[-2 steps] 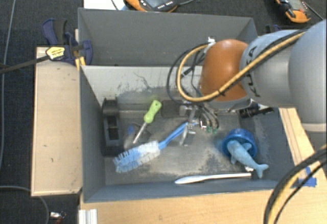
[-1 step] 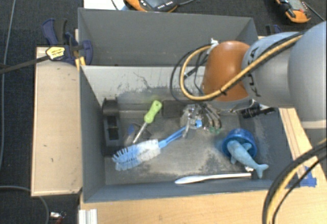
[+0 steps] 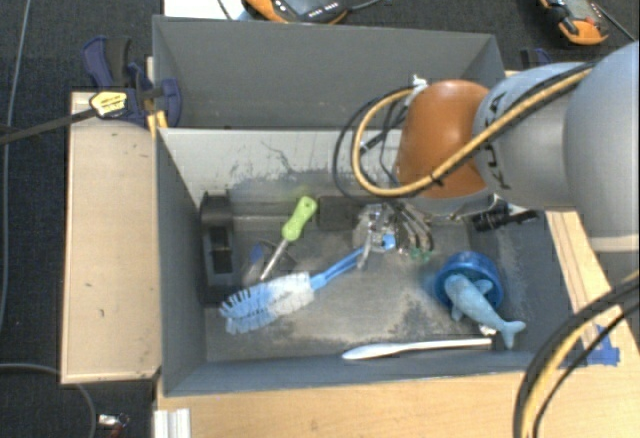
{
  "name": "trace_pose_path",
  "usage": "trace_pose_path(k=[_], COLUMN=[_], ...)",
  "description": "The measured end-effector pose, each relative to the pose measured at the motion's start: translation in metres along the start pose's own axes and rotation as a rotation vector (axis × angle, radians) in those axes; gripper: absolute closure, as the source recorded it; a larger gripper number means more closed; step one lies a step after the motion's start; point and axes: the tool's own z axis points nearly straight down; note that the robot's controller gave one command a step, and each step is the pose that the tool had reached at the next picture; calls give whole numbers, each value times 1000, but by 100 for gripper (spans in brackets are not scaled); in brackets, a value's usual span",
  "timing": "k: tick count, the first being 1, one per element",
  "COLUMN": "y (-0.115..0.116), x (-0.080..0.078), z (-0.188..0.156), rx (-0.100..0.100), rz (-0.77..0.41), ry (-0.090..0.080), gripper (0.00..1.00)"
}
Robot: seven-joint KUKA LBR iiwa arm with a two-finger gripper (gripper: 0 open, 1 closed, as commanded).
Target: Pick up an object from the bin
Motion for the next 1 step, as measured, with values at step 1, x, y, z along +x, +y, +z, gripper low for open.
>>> trace_pose_path(k=[1], y=[1], x=[6], z=[-14], rx=[2], rz=[22], ry=[7], gripper=[100])
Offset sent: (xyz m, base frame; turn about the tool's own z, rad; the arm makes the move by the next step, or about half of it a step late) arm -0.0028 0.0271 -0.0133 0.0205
